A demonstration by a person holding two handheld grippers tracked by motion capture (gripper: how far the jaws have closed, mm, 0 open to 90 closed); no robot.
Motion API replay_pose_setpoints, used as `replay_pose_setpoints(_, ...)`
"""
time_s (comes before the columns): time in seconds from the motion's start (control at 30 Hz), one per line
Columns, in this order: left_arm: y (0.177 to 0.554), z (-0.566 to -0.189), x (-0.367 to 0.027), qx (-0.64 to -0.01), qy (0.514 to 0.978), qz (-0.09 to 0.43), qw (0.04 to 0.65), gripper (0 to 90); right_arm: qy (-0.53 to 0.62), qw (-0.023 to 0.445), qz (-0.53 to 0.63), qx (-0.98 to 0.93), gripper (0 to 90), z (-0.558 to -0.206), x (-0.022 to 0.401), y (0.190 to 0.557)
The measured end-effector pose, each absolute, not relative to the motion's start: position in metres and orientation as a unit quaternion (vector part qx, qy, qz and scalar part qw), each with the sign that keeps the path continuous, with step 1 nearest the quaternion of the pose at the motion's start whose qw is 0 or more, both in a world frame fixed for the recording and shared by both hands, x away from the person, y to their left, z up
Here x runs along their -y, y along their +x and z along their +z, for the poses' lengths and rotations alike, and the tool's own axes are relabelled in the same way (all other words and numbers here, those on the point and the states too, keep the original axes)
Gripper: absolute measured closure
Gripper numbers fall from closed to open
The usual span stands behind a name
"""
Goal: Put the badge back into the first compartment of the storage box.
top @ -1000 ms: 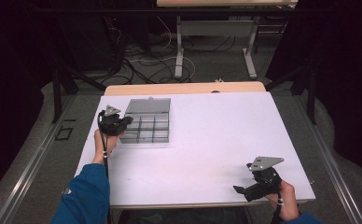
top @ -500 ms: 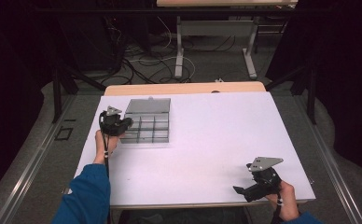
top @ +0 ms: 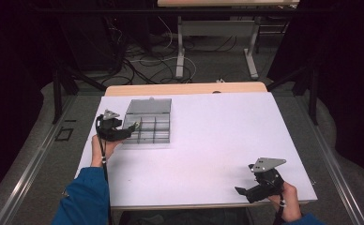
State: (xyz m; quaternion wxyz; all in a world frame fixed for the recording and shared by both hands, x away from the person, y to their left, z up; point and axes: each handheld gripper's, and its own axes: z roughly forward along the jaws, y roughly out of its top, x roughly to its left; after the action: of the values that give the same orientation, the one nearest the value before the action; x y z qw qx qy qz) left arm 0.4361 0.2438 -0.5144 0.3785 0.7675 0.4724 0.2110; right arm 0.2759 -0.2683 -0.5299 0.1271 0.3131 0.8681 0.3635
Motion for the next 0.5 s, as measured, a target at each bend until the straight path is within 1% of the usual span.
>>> replay_pose_setpoints(0.03, 0.434, -0.513, -0.244, -0.471, 0.771, 0.207, 0.376, 25.7, 0.313, 0.128, 0.363, -0.868, 2.6, -0.53, 0.268, 0.276)
replay_pose_setpoints(0.07, 0.431, -0.512, -0.243, -0.469, 0.771, 0.211, 0.376, 25.7, 0.313, 0.128, 0.363, -0.868, 2.6, -0.53, 0.268, 0.276)
replay_pose_setpoints(0.13, 0.425, -0.512, -0.242, -0.466, 0.771, 0.214, 0.378, 18.0, 0.317, 0.122, 0.359, -0.869, 2.6, -0.53, 0.268, 0.275)
replay_pose_setpoints(0.17, 0.423, -0.511, -0.242, -0.465, 0.774, 0.211, 0.374, 15.9, 0.316, 0.129, 0.363, -0.867, 2.6, -0.53, 0.268, 0.275)
replay_pose_setpoints(0.23, 0.417, -0.509, -0.241, -0.465, 0.773, 0.211, 0.376, 12.9, 0.318, 0.127, 0.362, -0.867, 2.6, -0.53, 0.267, 0.275)
replay_pose_setpoints(0.27, 0.414, -0.508, -0.241, -0.462, 0.773, 0.211, 0.38, 9.0, 0.32, 0.126, 0.361, -0.867, 2.6, -0.53, 0.267, 0.275)
replay_pose_setpoints(0.3, 0.411, -0.507, -0.239, -0.462, 0.771, 0.214, 0.383, 9.0, 0.32, 0.126, 0.361, -0.867, 2.6, -0.53, 0.267, 0.275)
replay_pose_setpoints(0.43, 0.399, -0.505, -0.235, -0.452, 0.779, 0.209, 0.382, 3.9, 0.314, 0.13, 0.362, -0.868, 2.6, -0.531, 0.267, 0.276)
replay_pose_setpoints(0.5, 0.392, -0.505, -0.232, -0.449, 0.78, 0.21, 0.383, 3.1, 0.314, 0.131, 0.362, -0.868, 2.6, -0.531, 0.267, 0.276)
